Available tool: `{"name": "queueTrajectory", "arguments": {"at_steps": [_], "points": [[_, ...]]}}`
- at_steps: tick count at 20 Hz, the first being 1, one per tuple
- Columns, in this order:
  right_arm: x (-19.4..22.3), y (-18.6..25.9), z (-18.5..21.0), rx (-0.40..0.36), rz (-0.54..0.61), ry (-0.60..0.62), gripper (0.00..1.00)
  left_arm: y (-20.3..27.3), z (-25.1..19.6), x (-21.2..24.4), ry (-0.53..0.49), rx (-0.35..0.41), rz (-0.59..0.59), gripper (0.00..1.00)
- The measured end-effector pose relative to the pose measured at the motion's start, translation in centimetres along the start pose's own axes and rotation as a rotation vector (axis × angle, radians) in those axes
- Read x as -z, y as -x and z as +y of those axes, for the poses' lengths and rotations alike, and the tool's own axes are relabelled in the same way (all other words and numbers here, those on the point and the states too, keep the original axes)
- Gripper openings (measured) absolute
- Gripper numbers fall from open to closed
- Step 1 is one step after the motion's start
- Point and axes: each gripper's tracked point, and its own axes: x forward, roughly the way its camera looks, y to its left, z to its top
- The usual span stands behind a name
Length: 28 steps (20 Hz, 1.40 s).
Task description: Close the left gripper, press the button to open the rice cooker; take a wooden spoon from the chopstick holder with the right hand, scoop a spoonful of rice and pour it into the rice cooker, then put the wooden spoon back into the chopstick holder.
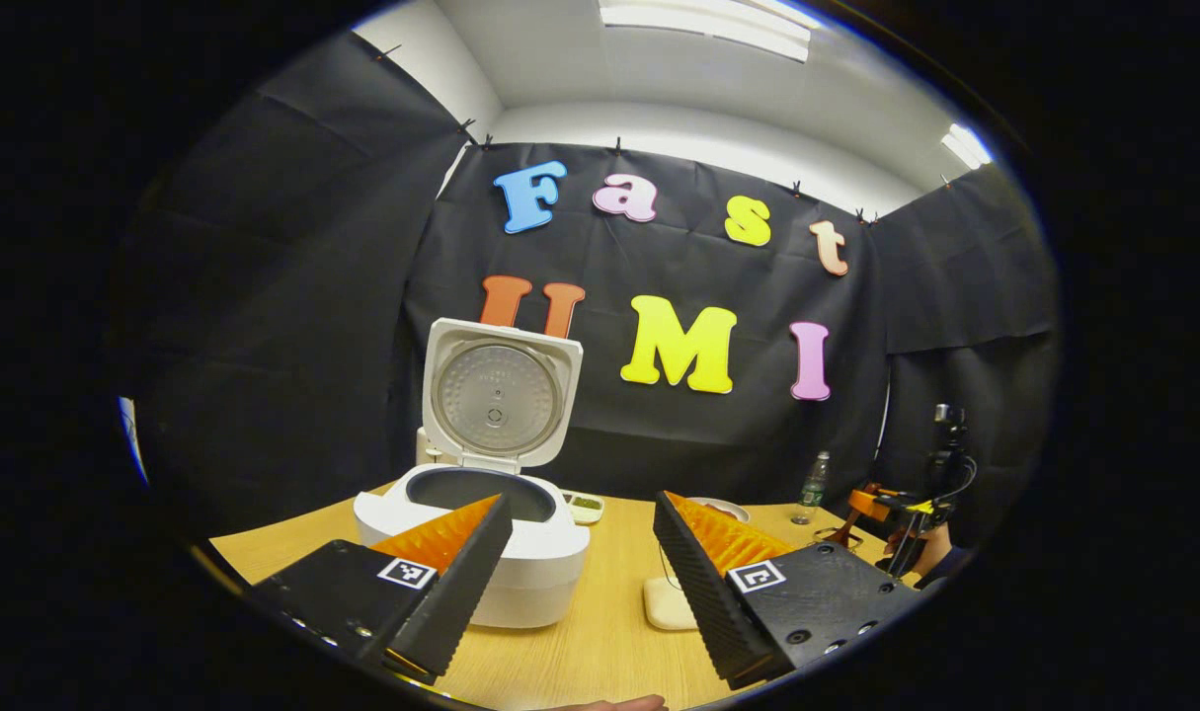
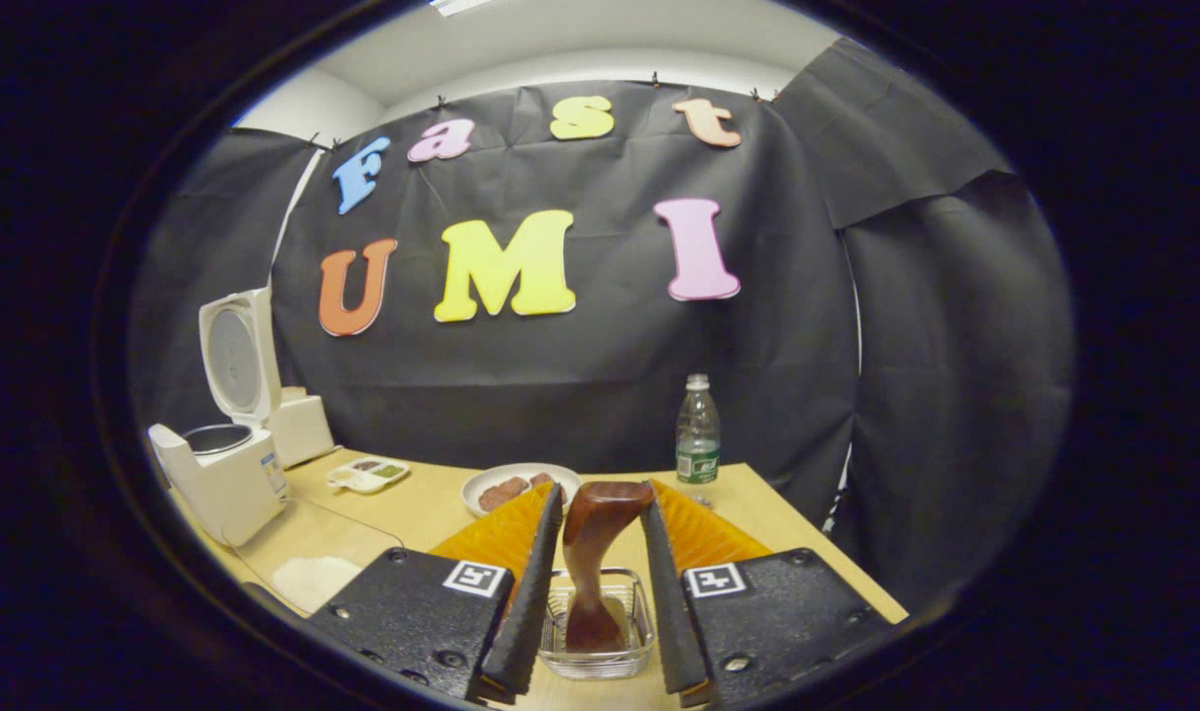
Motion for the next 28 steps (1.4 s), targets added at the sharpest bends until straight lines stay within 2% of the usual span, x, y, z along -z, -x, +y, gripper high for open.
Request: {"name": "queueTrajectory", "arguments": {"at_steps": [1, 2, 3, 4, 5, 7, 10, 13, 16, 18, 20, 22, 25, 26, 28], "points": [[-1.0, 0.3, -0.2, 0.02, -0.04, 0.001, 0.54, -0.6, 0.2, 0.0, -0.003, -0.006, 0.005, 0.92], [-2.1, 1.0, 0.2, 0.022, -0.066, -0.004, 0.71, -1.2, 0.5, 0.0, -0.006, -0.011, 0.01, 0.92], [-2.6, 1.4, 0.8, 0.031, -0.073, -0.002, 0.82, -1.8, 0.7, 0.0, -0.012, -0.013, 0.015, 0.92], [-3.2, 1.8, 1.2, 0.054, -0.065, -0.001, 0.97, -2.3, 1.0, 0.0, -0.02, -0.02, 0.02, 0.92], [-3.3, 2.1, 1.7, 0.068, -0.042, 0.009, 1.0, -2.8, 1.3, -0.1, -0.026, -0.025, 0.025, 0.92], [-3.7, 3.2, 3.1, 0.077, 0.018, 0.024, 0.99, -4.0, 1.6, -0.4, -0.038, -0.016, 0.04, 0.92], [-5.5, 4.7, 6.7, 0.003, 0.05, 0.005, 1.0, -5.5, 2.7, -1.5, -0.051, -0.017, 0.046, 0.92], [-6.2, 6.2, 7.2, 0.01, 0.041, -0.014, 1.0, -7.1, 3.0, -4.4, -0.082, -0.016, -0.008, 0.92], [-7.3, 8.2, 8.1, -0.032, 0.024, -0.114, 1.0, -9.3, 3.3, -7.1, -0.125, 0.02, -0.028, 0.92], [-7.8, 9.1, 7.3, -0.016, 0.009, -0.132, 0.99, -11.0, 4.2, -9.3, -0.14, 0.015, -0.046, 0.92], [-8.6, 10.3, 6.7, -0.013, 0.004, -0.133, 1.0, -12.9, 5.0, -11.1, -0.154, 0.002, -0.06, 0.92], [-9.7, 11.8, 7.6, -0.07, 0.001, -0.146, 1.0, -15.1, 5.4, -12.1, -0.169, -0.003, -0.056, 0.92], [-11.0, 12.4, 6.6, -0.044, -0.018, -0.069, 1.0, -19.4, 7.7, -13.6, -0.194, -0.044, -0.052, 0.92], [-11.2, 12.8, 7.1, -0.061, -0.015, -0.062, 0.97, -20.8, 8.2, -14.0, -0.196, -0.056, -0.042, 0.92], [-11.4, 14.0, 8.3, -0.11, -0.008, -0.06, 1.0, -23.7, 8.9, -15.5, -0.185, -0.05, -0.049, 0.92]]}}
